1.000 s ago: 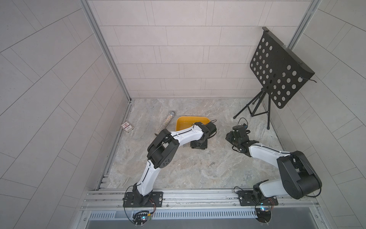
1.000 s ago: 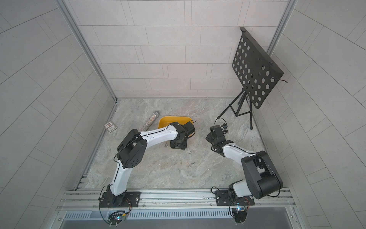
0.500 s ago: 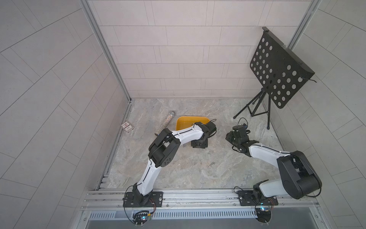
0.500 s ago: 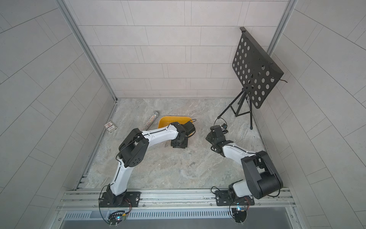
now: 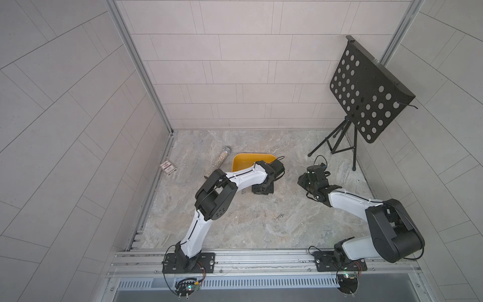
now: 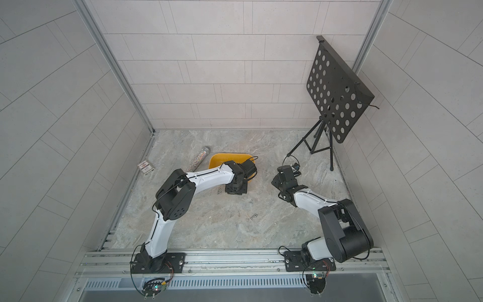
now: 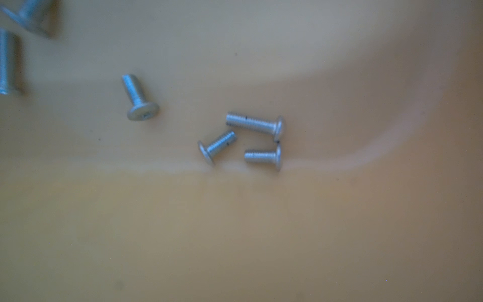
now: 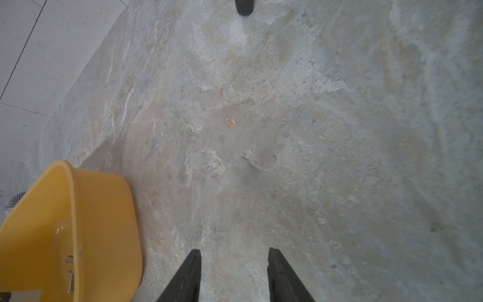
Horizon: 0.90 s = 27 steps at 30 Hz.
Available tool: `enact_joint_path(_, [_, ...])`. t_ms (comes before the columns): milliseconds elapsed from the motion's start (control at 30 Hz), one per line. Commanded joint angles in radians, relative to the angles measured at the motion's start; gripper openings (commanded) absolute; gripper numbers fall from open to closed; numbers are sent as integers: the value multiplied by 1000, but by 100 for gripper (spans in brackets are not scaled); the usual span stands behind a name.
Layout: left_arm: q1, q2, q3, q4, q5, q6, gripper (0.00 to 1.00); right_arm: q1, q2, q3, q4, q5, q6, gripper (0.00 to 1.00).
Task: Put the screws on the desktop into the storage box
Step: Pick up the screw from the center of the board, then place the screw in the storage box.
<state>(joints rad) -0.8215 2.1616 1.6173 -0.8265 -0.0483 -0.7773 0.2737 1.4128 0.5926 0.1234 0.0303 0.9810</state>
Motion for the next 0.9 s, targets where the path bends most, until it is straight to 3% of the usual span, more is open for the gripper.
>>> enact_joint_path(0, [10, 26, -51, -36, -9, 6, 12, -2, 8, 18, -13, 7, -1, 46])
enact_joint_path(533, [-11, -127, -170, -53, -3, 18, 5, -2, 16, 22, -13, 1, -2, 46])
enact_joint_path(867, [-44, -282, -160, -150, -45, 27, 4, -2, 19, 24, -15, 2, -3, 46])
